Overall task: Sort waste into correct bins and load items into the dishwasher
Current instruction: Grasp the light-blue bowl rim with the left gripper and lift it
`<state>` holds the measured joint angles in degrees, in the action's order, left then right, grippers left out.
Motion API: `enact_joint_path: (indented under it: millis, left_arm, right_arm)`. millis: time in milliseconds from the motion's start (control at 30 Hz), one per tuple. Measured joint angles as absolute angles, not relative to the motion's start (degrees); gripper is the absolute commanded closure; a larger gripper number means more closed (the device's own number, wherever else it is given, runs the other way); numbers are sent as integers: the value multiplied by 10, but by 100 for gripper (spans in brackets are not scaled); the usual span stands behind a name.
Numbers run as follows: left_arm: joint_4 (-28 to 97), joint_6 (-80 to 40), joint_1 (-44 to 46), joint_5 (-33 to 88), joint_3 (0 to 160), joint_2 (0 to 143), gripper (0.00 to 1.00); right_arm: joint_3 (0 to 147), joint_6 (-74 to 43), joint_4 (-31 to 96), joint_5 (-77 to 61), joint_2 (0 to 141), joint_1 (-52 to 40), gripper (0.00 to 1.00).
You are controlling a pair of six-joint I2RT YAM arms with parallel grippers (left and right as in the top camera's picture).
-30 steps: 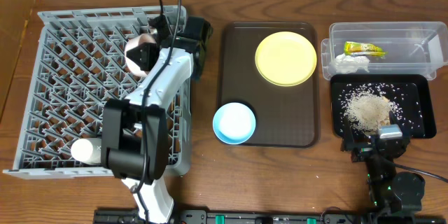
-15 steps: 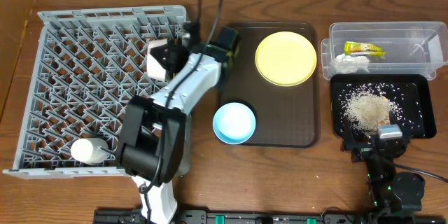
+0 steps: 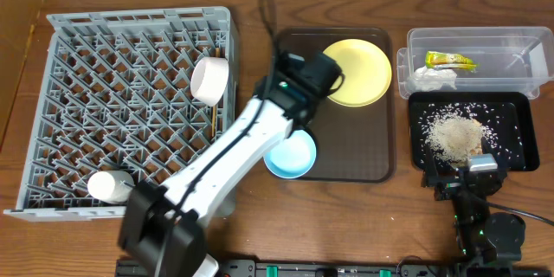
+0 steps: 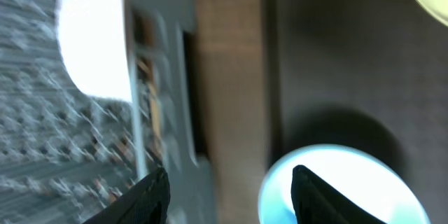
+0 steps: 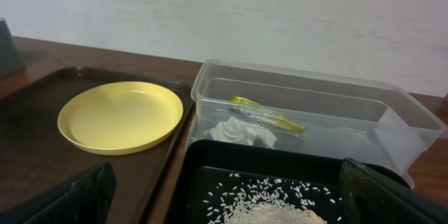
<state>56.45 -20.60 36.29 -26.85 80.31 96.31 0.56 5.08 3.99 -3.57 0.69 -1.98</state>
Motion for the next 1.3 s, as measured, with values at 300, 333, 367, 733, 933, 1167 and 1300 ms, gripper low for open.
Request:
enact_joint_path:
  millis: [300, 333, 367, 733, 933, 1167, 1300]
  left_arm:
    - [536, -235, 307, -119, 722, 955, 44]
    - [530, -236, 303, -115, 706, 957, 44]
    - [522, -236, 298, -110, 689, 958, 45]
    - [369, -233, 280, 17, 572, 967, 60]
    - [333, -231, 280, 128, 561, 979, 71]
    - [312, -228, 280, 196, 561, 979, 92]
    - [313, -225, 274, 208, 561, 978, 92]
  right_arm:
    - [6, 51, 40, -36, 7, -20, 1]
    - [6, 51, 40, -36, 7, -20, 1]
    - [6, 51, 40, -36, 7, -20, 1]
    - [6, 51, 40, -36, 7, -20, 1]
    - [6, 51, 40, -36, 7, -20, 1]
    - [6, 51, 40, -36, 7, -20, 1]
    - [6, 51, 40, -36, 7, -20, 1]
